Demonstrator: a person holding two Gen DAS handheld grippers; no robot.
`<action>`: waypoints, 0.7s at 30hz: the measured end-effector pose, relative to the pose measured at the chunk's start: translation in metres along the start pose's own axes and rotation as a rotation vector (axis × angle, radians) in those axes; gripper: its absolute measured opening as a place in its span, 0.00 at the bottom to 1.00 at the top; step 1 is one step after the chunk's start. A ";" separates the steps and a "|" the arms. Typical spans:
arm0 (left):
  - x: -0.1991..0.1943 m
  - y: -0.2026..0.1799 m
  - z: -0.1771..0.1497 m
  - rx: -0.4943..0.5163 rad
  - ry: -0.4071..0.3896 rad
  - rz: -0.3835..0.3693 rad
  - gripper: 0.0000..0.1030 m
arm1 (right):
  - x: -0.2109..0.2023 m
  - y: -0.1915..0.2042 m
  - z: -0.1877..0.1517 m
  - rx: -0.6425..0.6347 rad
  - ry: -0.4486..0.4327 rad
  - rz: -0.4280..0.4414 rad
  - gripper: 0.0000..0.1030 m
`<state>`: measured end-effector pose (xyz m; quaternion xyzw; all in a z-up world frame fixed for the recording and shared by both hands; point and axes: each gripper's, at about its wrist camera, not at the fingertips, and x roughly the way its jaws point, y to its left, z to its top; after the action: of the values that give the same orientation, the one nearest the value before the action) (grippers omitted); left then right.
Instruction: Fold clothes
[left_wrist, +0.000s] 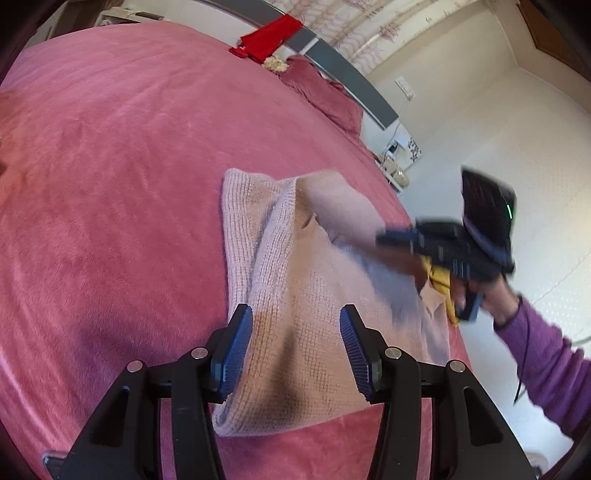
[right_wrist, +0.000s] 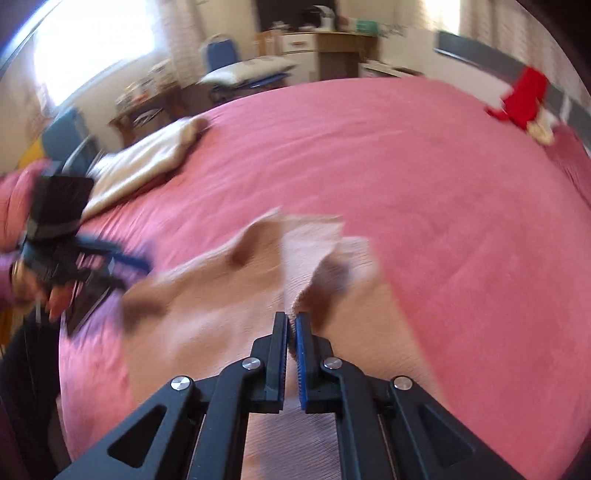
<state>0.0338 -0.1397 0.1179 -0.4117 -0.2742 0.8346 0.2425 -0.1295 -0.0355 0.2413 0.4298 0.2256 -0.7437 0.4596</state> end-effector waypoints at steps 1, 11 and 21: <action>-0.001 -0.002 0.000 -0.007 -0.009 0.007 0.50 | 0.006 0.014 -0.007 -0.028 0.019 -0.033 0.04; -0.003 -0.030 0.005 -0.001 -0.108 0.081 0.50 | 0.046 0.101 -0.049 -0.139 -0.025 -0.402 0.20; 0.071 -0.075 0.034 0.058 -0.115 0.068 0.57 | -0.075 0.035 -0.158 0.455 -0.212 -0.382 0.21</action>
<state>-0.0189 -0.0494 0.1450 -0.3648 -0.2492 0.8723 0.2097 -0.0147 0.0997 0.2236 0.3914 0.0807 -0.8887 0.2245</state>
